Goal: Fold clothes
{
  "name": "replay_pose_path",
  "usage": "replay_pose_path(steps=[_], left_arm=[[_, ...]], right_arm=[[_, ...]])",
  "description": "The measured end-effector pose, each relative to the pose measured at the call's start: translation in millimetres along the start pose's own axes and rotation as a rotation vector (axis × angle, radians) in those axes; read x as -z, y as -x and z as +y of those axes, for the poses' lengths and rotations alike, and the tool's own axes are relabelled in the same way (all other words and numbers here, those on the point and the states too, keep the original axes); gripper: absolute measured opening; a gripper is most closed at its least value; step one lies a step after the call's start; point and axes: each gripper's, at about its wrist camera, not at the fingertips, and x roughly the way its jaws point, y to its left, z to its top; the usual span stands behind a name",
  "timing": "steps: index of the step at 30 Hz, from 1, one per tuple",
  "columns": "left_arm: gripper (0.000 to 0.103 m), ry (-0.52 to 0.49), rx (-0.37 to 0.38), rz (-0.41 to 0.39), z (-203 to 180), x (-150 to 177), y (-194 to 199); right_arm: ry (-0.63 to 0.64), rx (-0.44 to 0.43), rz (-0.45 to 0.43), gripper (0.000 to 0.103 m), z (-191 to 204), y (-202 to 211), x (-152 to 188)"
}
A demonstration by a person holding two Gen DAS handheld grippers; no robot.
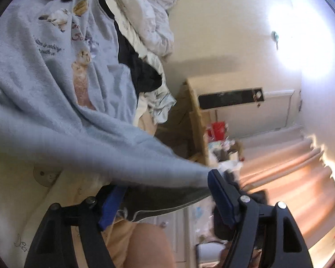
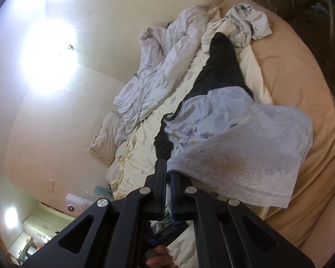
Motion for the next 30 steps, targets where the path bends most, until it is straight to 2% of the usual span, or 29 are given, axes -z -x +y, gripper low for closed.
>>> replay_pose_path(steps=[2,8,12,15,18,20,21,23,25,28,30], left_arm=[[0.078,0.037,-0.004,-0.042,7.5,-8.1,14.8],[0.078,0.052,-0.118,-0.083,24.9,-17.2,15.2],[0.078,0.068,-0.251,-0.126,36.6,-21.4,34.0],[0.078,0.056,-0.325,-0.145,38.7,-27.1,65.3],[0.077,0.019,-0.495,-0.194,45.3,-35.7,93.5],[0.050,0.048,-0.588,-0.209,57.9,-43.4,107.9],[0.043,0.064,-0.615,-0.205,64.2,-47.1,111.7],[0.010,0.036,-0.654,-0.187,66.1,-51.0,112.5],[0.005,-0.009,-0.701,-0.184,60.8,-51.5,111.1],[0.004,-0.035,-0.733,-0.165,47.7,-53.5,112.5],[0.004,-0.111,-0.763,-0.149,26.6,-54.4,117.5]], right_arm=[[-0.013,0.002,-0.001,0.002,-4.4,3.4,0.8],[-0.007,-0.014,-0.005,0.002,0.7,12.3,7.2],[0.000,-0.004,-0.042,0.002,-0.6,18.4,2.5],[-0.018,0.000,-0.063,0.002,-6.6,19.1,-3.7],[-0.020,-0.008,-0.083,0.002,-7.6,20.5,-11.1],[-0.010,-0.015,-0.079,0.002,-4.4,18.5,-13.2],[-0.003,-0.018,-0.072,0.002,-2.0,16.6,-13.5],[0.012,-0.025,-0.058,0.002,2.8,12.8,-14.0],[0.020,-0.030,-0.047,0.002,6.2,9.4,-13.1],[0.038,-0.029,-0.038,0.002,9.8,7.8,-13.6],[0.053,-0.027,-0.042,0.002,11.4,11.0,-16.2]])
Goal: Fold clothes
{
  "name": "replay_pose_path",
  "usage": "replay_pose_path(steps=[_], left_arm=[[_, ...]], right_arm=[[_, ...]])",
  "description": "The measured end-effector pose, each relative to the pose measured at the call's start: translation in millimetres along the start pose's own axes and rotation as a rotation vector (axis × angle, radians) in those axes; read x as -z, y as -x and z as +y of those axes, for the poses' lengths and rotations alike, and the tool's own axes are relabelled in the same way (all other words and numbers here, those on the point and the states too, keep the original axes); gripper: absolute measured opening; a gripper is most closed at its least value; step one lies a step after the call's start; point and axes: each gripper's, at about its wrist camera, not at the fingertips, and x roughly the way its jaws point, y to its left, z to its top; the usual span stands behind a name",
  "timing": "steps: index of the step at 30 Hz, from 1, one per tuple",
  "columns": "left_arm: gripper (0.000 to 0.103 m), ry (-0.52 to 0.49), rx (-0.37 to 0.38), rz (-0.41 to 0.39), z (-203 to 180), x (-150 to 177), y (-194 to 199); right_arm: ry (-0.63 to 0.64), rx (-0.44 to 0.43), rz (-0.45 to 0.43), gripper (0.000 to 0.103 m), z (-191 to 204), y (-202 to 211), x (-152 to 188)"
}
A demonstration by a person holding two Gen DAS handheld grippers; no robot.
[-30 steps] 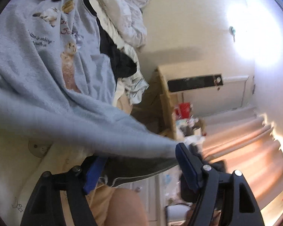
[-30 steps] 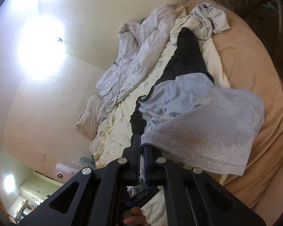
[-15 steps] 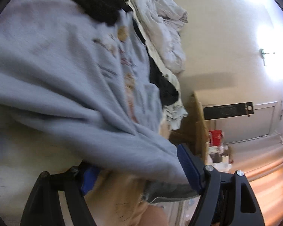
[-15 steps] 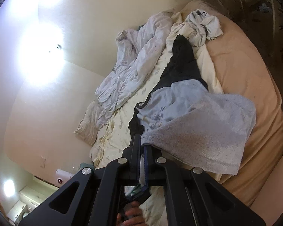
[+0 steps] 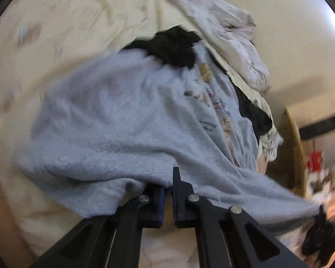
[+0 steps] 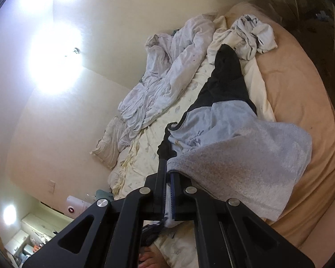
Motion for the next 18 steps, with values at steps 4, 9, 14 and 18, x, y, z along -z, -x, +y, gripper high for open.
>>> replay_pose_path(steps=[4,9,14,18], left_arm=[[0.004,-0.191,-0.049,-0.044,-27.1,-10.1,45.4],[0.004,-0.312,-0.099,-0.055,-35.3,-29.8,109.8],[0.005,-0.409,-0.266,0.072,-8.8,-32.2,114.0],[0.005,-0.417,-0.370,0.163,20.0,-25.2,85.4]], right_arm=[[0.006,-0.006,-0.010,0.002,-0.5,8.1,-6.0],[0.032,-0.028,0.061,0.002,12.0,10.7,6.0],[0.063,-0.005,0.216,0.002,20.6,0.6,47.2],[0.043,0.093,0.380,0.002,-5.6,-28.0,92.1]])
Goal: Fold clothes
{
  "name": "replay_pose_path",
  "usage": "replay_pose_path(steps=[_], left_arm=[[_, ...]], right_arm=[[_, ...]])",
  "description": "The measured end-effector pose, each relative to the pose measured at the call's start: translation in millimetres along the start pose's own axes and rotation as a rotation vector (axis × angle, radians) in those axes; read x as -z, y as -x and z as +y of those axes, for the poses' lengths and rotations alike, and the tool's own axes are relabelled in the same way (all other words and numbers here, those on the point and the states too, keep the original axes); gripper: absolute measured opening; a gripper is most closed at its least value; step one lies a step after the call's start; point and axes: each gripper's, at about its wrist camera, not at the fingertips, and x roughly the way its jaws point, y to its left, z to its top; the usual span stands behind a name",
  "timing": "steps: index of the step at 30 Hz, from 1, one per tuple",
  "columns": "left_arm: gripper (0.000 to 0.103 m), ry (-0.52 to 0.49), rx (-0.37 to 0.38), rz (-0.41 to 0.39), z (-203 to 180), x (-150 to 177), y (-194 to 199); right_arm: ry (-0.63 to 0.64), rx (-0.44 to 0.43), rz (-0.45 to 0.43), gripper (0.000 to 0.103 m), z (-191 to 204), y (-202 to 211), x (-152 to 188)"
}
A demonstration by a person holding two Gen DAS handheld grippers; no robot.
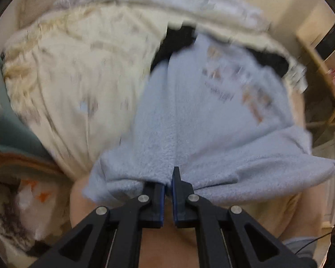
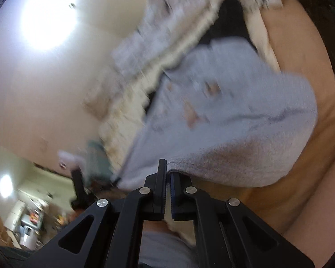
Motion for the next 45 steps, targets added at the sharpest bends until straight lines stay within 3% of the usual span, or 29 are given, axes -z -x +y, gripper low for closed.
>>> replay_pose_path(steps=[3,8,11,14,16,17,18,20,26,27,29,32,38,41,45], left_arm=[[0.005,0.011,-0.039,0.041,7.3,5.5,-22.4],[0.012,0.013,-0.063,0.067,14.9,4.5,-26.1],[0.030,-0.027,-0.093,0.107,12.5,8.1,-19.8],[0.032,-0.029,-0.092,0.110,16.1,16.8,-3.5],[0.037,-0.007,-0.098,0.070,22.6,17.4,11.6],[0.041,0.004,-0.097,0.040,25.2,16.0,19.4],[0.044,0.010,-0.092,0.012,26.1,14.0,25.0],[0.052,0.007,-0.067,-0.041,21.2,7.7,28.7],[0.052,-0.014,0.023,-0.071,-20.2,-7.7,5.1],[0.052,-0.026,0.037,-0.068,-31.9,-10.0,-3.8],[0.052,-0.048,0.057,-0.060,-51.7,-11.4,-18.8],[0.052,-0.037,0.106,-0.002,-76.3,-8.3,-44.3],[0.052,-0.096,0.196,0.034,-107.1,6.4,-56.5],[0.052,-0.085,0.220,0.075,-108.2,8.1,-62.7],[0.052,-0.078,0.228,0.101,-104.9,7.9,-61.0]], right_arm=[[-0.043,0.057,0.122,0.002,-23.2,-35.5,22.3],[-0.129,0.086,0.280,0.007,-51.1,-70.0,48.7],[-0.106,0.105,0.342,0.014,-47.0,-64.3,52.2],[-0.028,0.141,0.325,0.035,-32.5,-34.3,42.4],[0.015,0.175,0.282,0.038,-27.1,-9.6,28.9],[0.027,0.197,0.241,0.046,-28.8,4.9,17.0],[0.038,0.222,0.200,0.065,-31.2,17.9,5.3],[0.055,0.289,0.111,0.089,-39.6,36.2,-18.7],[0.235,0.437,-0.028,0.087,-57.7,24.2,-105.5],[0.269,0.455,-0.032,0.081,-58.7,17.4,-115.7],[0.307,0.498,-0.010,0.067,-68.6,-1.2,-132.5],[0.212,0.510,0.076,0.064,-96.7,-15.2,-147.2],[0.027,0.468,0.189,0.064,-133.7,10.0,-118.6],[0.004,0.447,0.259,0.064,-145.3,9.9,-95.2],[-0.039,0.372,0.272,0.064,-152.0,4.9,-61.4]])
